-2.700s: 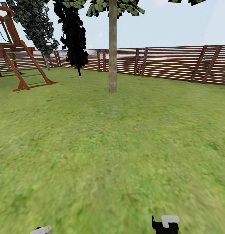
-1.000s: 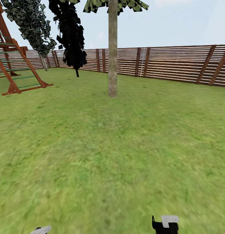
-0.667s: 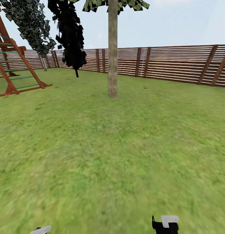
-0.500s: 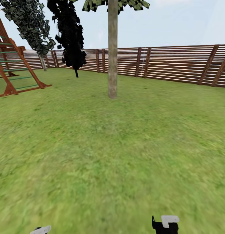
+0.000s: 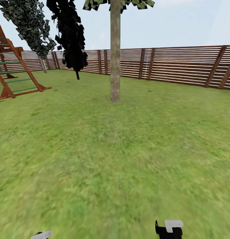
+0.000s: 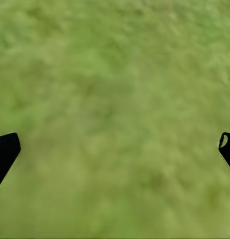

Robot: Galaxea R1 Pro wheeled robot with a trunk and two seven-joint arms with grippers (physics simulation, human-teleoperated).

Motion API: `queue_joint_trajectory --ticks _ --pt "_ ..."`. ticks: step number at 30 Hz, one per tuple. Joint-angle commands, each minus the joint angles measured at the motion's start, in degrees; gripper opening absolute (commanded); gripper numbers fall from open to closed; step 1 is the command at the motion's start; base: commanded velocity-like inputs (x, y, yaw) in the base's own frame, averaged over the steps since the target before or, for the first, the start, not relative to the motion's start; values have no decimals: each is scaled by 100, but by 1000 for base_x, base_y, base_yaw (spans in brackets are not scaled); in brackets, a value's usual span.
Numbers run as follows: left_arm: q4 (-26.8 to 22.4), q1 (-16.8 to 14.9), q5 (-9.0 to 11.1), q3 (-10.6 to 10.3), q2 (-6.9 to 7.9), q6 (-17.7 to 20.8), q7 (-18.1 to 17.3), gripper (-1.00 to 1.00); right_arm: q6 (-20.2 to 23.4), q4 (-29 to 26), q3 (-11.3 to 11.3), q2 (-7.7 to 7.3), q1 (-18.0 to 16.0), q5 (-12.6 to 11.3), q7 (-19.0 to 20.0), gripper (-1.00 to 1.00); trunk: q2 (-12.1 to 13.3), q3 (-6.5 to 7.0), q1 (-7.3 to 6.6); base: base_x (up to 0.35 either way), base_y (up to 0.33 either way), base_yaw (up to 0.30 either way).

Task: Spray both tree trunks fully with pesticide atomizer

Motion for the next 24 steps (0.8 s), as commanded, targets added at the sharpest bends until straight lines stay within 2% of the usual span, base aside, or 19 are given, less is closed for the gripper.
queue_joint_trajectory --ticks 1,24 --pt "3 -3 16 3 0 -17 -8 -100 -15 6 -34 2 -4 55 -23 100 -2 -5 3 338 0 0" --pt "3 -3 16 3 0 -13 -8 -100 -15 6 -34 2 -4 46 -31 100 -2 -5 3 338 0 0"
